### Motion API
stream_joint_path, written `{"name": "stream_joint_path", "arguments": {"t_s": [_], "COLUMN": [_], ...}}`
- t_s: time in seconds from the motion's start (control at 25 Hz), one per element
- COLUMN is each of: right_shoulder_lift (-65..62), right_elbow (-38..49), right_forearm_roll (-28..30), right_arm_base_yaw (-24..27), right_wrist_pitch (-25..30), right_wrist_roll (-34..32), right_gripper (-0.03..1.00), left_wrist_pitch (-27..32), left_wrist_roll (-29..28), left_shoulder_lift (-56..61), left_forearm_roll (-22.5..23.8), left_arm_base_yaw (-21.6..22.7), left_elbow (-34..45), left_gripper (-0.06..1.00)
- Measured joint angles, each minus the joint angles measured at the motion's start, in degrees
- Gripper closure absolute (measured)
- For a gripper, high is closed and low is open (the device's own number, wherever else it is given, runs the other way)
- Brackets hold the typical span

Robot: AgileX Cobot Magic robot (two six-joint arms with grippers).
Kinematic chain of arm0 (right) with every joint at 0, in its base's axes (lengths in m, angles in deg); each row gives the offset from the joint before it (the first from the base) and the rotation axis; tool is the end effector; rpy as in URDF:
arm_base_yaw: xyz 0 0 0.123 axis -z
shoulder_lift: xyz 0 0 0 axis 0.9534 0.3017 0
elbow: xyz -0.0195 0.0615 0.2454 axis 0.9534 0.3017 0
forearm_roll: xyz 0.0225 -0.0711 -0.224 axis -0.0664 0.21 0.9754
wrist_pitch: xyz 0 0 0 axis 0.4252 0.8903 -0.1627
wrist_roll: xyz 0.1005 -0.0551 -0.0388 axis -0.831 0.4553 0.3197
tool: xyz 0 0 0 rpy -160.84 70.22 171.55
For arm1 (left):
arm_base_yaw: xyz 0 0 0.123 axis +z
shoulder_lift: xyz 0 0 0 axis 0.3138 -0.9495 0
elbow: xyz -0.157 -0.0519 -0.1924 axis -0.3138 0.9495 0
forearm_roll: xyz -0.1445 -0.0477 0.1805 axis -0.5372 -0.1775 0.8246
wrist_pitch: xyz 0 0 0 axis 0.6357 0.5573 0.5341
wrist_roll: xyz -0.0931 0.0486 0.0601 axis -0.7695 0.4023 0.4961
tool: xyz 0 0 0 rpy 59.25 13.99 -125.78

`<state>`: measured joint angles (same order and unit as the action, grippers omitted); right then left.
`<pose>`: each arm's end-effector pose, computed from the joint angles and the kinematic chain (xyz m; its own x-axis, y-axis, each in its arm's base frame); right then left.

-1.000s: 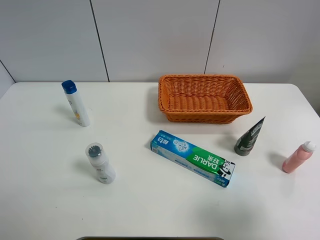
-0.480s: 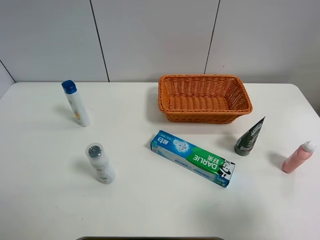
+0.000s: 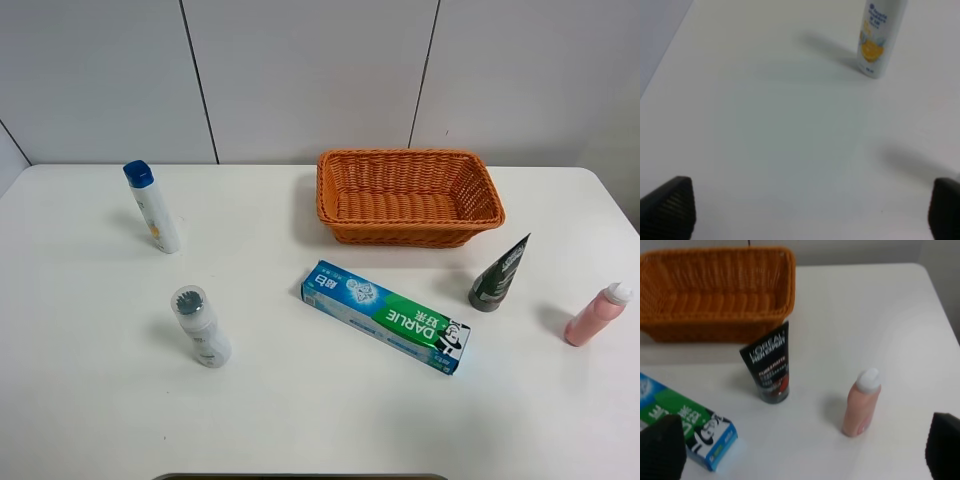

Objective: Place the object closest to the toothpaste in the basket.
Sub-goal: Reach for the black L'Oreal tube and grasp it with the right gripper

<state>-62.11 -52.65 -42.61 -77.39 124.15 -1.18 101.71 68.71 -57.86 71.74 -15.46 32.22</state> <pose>0.0358 -0.0063 0.2929 -0.4076 -0.0011 -0.9132 -0.0022 1.0000 -0.0003 0.0384 0.0038 0.2594 -0.4391 -0.0043 -0.8984 -0.0553 0.9982 0.0222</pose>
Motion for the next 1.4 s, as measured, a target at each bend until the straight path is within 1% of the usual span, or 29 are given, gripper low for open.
{"name": "stream_joint_path", "arguments": {"t_s": [0.24, 0.36, 0.44, 0.56, 0.76, 1.0, 1.4], "right_shoulder_lift": [14.4, 21.2, 25.3, 31.5, 41.6, 52.2, 65.2], "right_elbow": [-10.9, -14.1, -15.6, -17.0, -17.6, -17.7, -17.7], "right_forearm_roll": [0.2, -0.9, -1.4, -2.2, -2.4, -5.8, -6.6], "right_arm_base_yaw": [0.0, 0.0, 0.0, 0.0, 0.0, 0.0, 0.0], "right_wrist_pitch": [0.4, -0.1, -1.4, -2.8, -3.2, -5.7, -9.8], "right_wrist_roll": [-2.4, -3.8, -5.6, -7.8, -12.9, -18.4, -32.0], "right_gripper": [-0.02, -0.02, -0.02, -0.02, -0.02, -0.02, -0.02], "left_wrist_pitch": [0.0, 0.0, 0.0, 0.0, 0.0, 0.0, 0.0], "left_wrist_roll": [0.0, 0.0, 0.0, 0.0, 0.0, 0.0, 0.0], "left_shoulder_lift": [0.0, 0.0, 0.0, 0.0, 0.0, 0.0, 0.0], "left_forearm_roll": [0.0, 0.0, 0.0, 0.0, -0.1, -0.1, 0.0], "left_arm_base_yaw": [0.0, 0.0, 0.0, 0.0, 0.0, 0.0, 0.0], "left_elbow": [0.0, 0.0, 0.0, 0.0, 0.0, 0.0, 0.0], "left_gripper": [0.0, 0.0, 0.0, 0.0, 0.0, 0.0, 0.0]}}
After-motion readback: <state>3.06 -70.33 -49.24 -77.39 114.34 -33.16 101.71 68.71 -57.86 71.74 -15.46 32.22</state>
